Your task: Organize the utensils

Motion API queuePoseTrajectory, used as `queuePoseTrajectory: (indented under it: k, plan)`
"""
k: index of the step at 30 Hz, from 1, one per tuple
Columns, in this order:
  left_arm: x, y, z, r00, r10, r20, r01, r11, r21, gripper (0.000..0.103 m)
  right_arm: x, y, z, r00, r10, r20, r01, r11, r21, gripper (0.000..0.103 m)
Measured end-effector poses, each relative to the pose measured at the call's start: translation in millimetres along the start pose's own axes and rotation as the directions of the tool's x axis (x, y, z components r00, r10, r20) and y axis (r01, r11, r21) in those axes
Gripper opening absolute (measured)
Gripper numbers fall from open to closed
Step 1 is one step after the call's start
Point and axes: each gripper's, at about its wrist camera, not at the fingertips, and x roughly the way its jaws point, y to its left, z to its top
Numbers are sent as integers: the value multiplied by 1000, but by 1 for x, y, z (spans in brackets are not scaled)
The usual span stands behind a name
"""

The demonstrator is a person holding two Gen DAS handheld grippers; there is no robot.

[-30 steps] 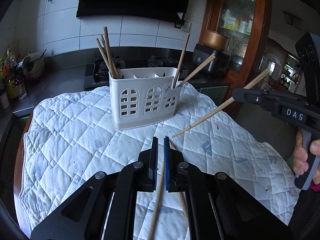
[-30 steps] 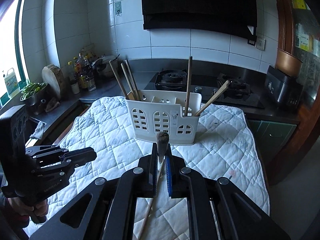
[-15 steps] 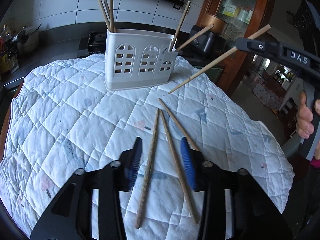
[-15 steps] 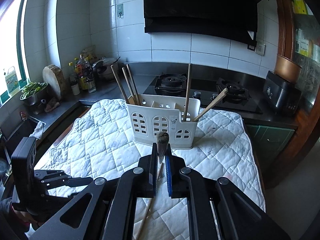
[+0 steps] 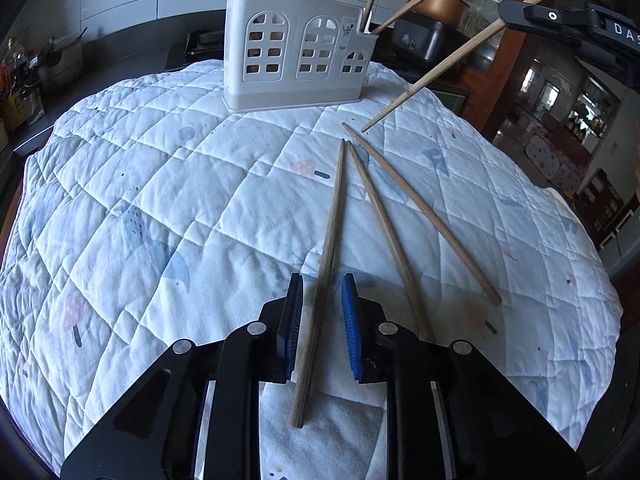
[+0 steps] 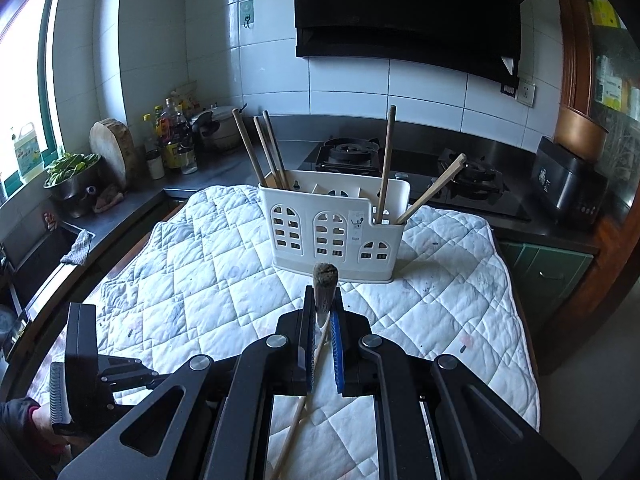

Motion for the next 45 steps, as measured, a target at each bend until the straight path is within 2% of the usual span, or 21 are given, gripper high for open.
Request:
queuePoseTrajectory:
  k: [6,9,12,19,24,30,34,43,45]
  plan:
    - [5,0,-5,1000,10,-14,-10,1000,9,19,-2,1,0,1000,1,4,-1,1000,-3,7]
    - [4,-4,-5,999,51,-16,-51,998,34,9,-2,1,0,1000,3,4,-3,1000,-1,7]
    - [2,-5,-2,998,55,-15,-54,998,33,5,-3,3,0,1000,3,7,-3,1000,-2,7]
    - [-28,1,20,996,29,88,-28,1000,-14,5,-9,4,4,1000,1,22,-1,1000,-5,7]
    - [-51,4,39,984,-6,179,14,999,-41,5,-10,4,10,999,4,36,-4,1000,-1,7]
    - [-58,0,58,977,-14,214,19,1000,-22,5,-10,7,19,999,5,43,-5,1000,-12,7]
    - [-60,0,72,977,-20,213,23,1000,-10,5,-12,3,34,999,-8,48,9,1000,-29,7]
    - [-71,-4,123,974,-34,223,21,998,58,5,-17,-29,98,998,-46,51,46,999,-13,7]
    - [-73,-5,134,974,-29,226,13,997,72,5,-14,-35,112,996,-75,44,76,997,-22,7]
